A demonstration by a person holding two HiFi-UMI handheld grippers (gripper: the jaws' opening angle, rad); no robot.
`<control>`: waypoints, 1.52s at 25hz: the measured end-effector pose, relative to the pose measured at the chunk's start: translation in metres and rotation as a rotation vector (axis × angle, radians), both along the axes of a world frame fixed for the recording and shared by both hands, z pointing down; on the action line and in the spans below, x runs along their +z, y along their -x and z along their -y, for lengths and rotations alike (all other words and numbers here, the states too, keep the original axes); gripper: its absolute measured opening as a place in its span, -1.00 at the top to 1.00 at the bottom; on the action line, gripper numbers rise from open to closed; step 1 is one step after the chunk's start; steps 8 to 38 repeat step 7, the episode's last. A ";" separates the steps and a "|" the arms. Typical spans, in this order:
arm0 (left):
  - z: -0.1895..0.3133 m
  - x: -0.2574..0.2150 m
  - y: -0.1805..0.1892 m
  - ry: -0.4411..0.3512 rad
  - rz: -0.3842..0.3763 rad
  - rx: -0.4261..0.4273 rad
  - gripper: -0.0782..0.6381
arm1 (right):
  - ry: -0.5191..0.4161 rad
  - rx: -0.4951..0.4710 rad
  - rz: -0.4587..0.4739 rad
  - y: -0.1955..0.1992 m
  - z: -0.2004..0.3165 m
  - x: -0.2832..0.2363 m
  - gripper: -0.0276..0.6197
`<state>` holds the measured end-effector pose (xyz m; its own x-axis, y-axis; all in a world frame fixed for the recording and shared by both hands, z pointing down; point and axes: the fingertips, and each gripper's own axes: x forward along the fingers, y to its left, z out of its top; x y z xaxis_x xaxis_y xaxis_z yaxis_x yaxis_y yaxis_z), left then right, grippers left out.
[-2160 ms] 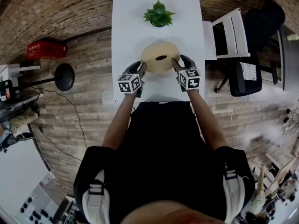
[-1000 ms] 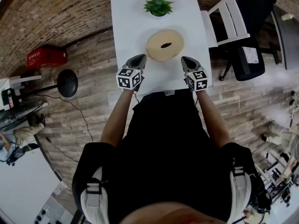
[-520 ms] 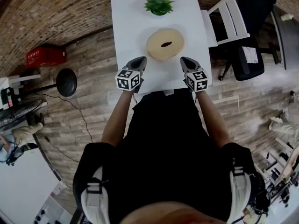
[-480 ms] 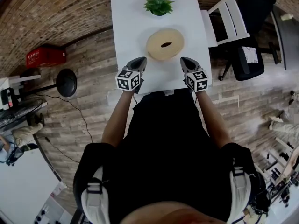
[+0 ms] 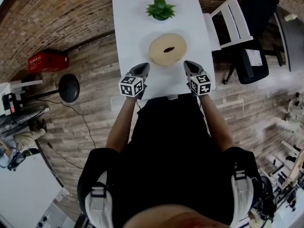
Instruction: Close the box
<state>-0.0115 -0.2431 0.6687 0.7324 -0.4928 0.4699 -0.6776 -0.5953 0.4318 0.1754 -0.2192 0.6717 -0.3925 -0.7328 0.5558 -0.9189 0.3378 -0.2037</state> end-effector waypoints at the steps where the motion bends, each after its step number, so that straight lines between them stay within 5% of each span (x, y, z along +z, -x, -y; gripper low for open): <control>1: 0.000 0.000 0.000 0.001 -0.001 -0.001 0.72 | 0.000 -0.003 -0.002 0.001 0.001 0.000 0.92; 38: 0.007 0.001 0.002 0.009 -0.006 -0.013 0.72 | -0.006 -0.013 0.009 0.006 0.010 -0.003 0.92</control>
